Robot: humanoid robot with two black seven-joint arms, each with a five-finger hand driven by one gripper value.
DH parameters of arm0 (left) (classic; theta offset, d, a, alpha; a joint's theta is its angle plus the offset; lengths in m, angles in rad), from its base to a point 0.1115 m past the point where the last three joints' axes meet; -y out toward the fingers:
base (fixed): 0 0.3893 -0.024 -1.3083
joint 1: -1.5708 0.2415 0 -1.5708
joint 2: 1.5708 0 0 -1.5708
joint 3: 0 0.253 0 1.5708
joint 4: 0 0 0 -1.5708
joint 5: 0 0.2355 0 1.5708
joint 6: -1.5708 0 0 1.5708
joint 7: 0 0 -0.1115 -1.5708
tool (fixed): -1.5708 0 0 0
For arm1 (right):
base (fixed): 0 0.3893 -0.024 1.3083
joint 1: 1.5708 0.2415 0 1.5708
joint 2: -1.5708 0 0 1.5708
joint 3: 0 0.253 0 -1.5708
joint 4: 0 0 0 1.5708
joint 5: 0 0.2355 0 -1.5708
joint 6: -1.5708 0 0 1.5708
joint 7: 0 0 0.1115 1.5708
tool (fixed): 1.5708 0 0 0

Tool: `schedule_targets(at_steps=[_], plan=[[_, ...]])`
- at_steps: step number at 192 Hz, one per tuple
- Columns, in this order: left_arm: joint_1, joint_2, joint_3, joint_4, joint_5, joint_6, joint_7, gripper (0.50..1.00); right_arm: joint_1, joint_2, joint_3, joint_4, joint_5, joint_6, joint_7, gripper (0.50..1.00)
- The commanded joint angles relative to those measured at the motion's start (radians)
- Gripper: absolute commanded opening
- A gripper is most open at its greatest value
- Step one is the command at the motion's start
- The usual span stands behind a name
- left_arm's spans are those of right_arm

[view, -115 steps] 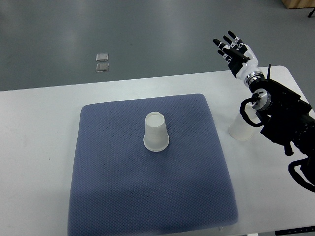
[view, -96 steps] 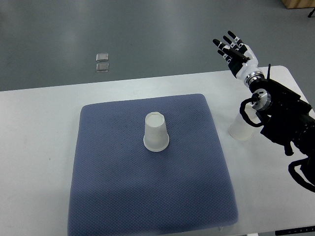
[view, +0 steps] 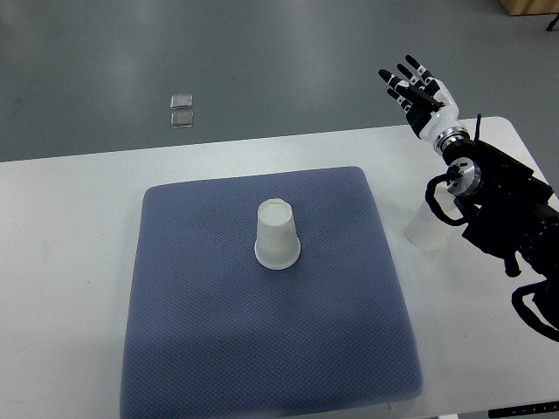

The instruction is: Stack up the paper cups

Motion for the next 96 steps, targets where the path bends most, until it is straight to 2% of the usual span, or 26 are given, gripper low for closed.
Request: schedule_targets(at_steps=[1, 96], plan=[[0.0, 0.0, 0.001, 0.0, 0.0, 0.0, 0.0, 1.0, 0.002, 0.0, 0.0, 0.0, 0.0, -0.002, 0.0, 0.928], [0.0, 0.0, -0.001, 0.0, -0.001, 0.0, 0.0, 1.0, 0.014, 0.0, -0.002, 0.005, 0.0, -0.004, 0.0, 0.928]])
